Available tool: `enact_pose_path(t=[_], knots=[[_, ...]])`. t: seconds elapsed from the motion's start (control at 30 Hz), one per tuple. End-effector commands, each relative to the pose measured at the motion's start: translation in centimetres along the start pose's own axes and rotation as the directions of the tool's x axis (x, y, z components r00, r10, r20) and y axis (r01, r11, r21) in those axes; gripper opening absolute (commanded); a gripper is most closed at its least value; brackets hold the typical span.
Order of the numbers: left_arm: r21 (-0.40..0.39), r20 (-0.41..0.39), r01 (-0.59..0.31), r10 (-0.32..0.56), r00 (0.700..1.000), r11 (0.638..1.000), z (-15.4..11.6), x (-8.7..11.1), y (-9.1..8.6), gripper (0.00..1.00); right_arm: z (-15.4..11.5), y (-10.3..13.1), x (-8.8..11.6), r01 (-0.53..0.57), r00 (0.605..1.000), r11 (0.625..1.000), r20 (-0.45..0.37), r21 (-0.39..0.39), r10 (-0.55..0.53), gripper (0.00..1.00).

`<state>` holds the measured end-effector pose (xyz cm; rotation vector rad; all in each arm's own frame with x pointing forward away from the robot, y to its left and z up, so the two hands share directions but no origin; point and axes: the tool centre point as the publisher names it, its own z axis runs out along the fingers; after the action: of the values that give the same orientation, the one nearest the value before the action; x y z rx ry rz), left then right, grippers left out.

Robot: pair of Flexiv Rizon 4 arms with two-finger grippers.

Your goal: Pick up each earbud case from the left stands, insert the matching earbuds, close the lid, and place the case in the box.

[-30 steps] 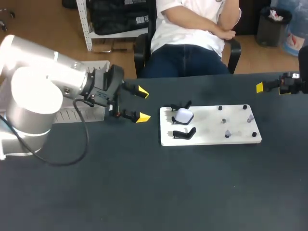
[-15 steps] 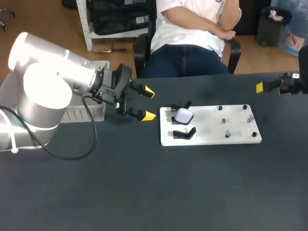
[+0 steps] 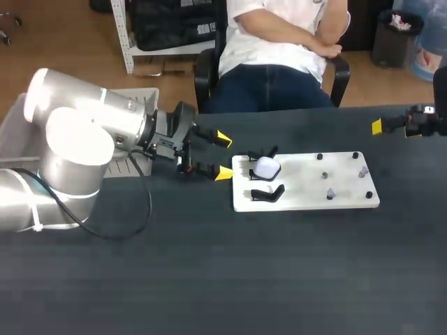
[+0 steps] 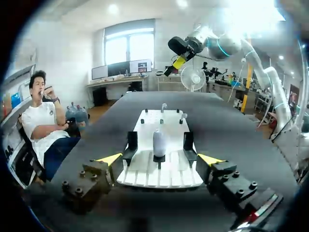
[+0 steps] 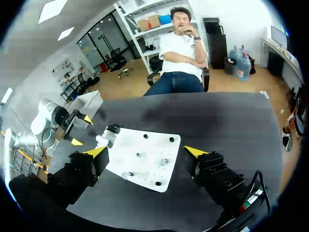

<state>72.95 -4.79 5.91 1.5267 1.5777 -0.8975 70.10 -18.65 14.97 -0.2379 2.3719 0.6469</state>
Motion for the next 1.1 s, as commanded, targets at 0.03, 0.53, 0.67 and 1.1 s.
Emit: enact_pose_path(t=[0.03,0.53,0.67,1.1], knots=[[0.01,0.019,-0.005,0.005,1.0,1.0,1.1,0.2,0.3,1.0,0.0,0.0,0.0,0.0,1.0,1.0,0.0,0.001,0.0,1.0],[0.025,0.01,0.044,-0.045,0.999,0.999,3.0,0.1,0.2,1.0,0.0,0.0,0.0,0.0,1.0,1.0,0.0,0.001,0.0,1.0],[0.016,0.023,0.077,-0.078,0.997,0.997,3.3,0.0,0.1,1.0,0.0,0.0,0.0,0.0,1.0,1.0,0.0,0.001,0.0,1.0],[0.058,0.024,0.071,-0.072,0.997,0.996,5.3,-0.2,-0.4,1.0,0.0,0.0,0.0,0.0,1.0,1.0,0.0,0.001,0.0,1.0]])
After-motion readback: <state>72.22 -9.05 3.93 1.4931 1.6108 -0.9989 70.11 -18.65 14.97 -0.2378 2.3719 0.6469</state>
